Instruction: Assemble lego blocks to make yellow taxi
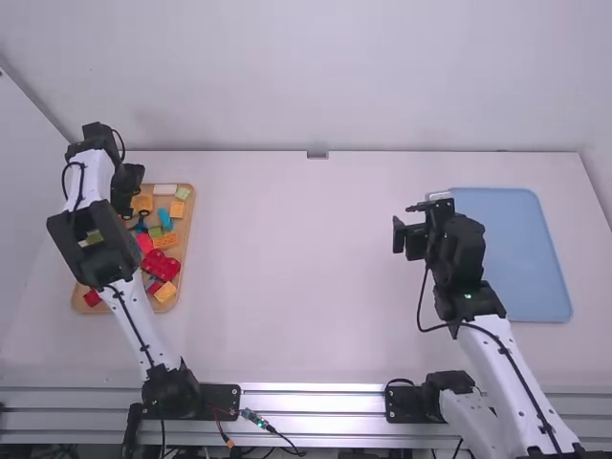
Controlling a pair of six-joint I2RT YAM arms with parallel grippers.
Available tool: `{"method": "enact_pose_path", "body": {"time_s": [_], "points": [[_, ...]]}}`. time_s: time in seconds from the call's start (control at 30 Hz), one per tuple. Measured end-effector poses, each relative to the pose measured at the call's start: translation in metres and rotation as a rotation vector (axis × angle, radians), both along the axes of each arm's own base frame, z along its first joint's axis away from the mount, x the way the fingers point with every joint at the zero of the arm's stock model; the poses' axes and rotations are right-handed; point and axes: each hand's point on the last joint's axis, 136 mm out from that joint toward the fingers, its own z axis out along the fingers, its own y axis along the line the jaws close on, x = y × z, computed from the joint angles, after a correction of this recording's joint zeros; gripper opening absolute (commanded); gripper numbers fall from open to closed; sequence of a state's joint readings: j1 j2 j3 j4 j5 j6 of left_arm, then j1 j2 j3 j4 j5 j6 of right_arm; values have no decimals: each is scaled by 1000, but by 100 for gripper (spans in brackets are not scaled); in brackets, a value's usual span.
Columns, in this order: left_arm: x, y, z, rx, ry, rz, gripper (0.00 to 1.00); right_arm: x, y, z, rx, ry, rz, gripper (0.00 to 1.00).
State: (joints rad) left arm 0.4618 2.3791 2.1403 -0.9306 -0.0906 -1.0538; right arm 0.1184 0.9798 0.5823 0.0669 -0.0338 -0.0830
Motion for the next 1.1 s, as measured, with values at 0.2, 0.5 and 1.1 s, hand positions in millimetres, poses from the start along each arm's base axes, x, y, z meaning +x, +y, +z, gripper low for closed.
{"method": "enact_pose_path", "body": {"time_s": [0.2, 0.5, 1.1], "points": [[1, 1, 0, 10, 2, -6, 93, -1, 5, 0, -2, 0, 16, 99], [1, 2, 0, 21, 5, -15, 93, -1, 6, 0, -4, 0, 19, 99], [18, -2, -28, 14, -7, -49, 87, -1, 6, 0, -5, -1, 16, 99]]}}
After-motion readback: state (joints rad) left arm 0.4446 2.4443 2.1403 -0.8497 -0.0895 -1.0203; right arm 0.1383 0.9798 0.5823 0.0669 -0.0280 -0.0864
